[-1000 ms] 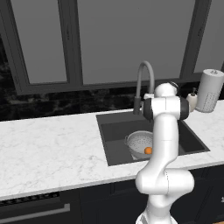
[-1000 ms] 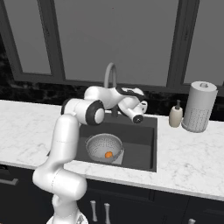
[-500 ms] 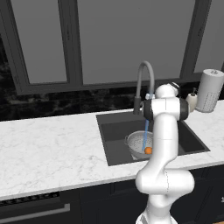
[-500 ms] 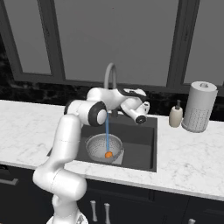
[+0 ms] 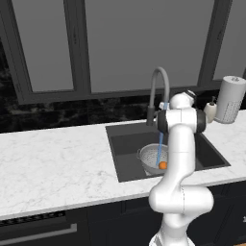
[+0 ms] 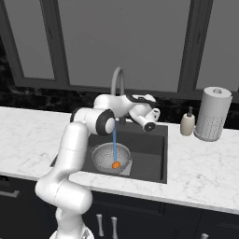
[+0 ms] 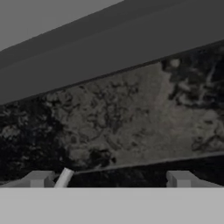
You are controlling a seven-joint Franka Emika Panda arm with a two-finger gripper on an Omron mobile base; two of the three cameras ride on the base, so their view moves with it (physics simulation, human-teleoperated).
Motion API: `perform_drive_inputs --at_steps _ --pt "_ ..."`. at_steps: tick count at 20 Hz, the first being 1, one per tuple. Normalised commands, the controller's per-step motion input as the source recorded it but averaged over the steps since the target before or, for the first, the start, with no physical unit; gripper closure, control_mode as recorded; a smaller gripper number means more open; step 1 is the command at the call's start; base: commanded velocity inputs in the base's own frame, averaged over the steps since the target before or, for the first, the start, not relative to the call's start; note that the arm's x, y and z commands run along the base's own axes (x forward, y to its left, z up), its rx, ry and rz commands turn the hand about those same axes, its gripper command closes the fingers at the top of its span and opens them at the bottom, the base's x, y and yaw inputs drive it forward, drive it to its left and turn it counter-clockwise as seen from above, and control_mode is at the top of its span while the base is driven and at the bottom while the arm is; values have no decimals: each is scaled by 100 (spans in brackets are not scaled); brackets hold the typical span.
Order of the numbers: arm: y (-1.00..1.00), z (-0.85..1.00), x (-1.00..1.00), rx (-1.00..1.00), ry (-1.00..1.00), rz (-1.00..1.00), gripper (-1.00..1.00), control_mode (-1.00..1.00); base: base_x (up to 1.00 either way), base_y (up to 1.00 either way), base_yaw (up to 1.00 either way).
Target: Put the colander in the sink, put the tangerine in the colander, and turn on the sink faucet and pour water over the colander.
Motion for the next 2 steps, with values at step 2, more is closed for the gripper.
perform_drive_inputs --at_steps 2 --pt "-43 -2 0 0 0 0 -100 -100 0 0 0"
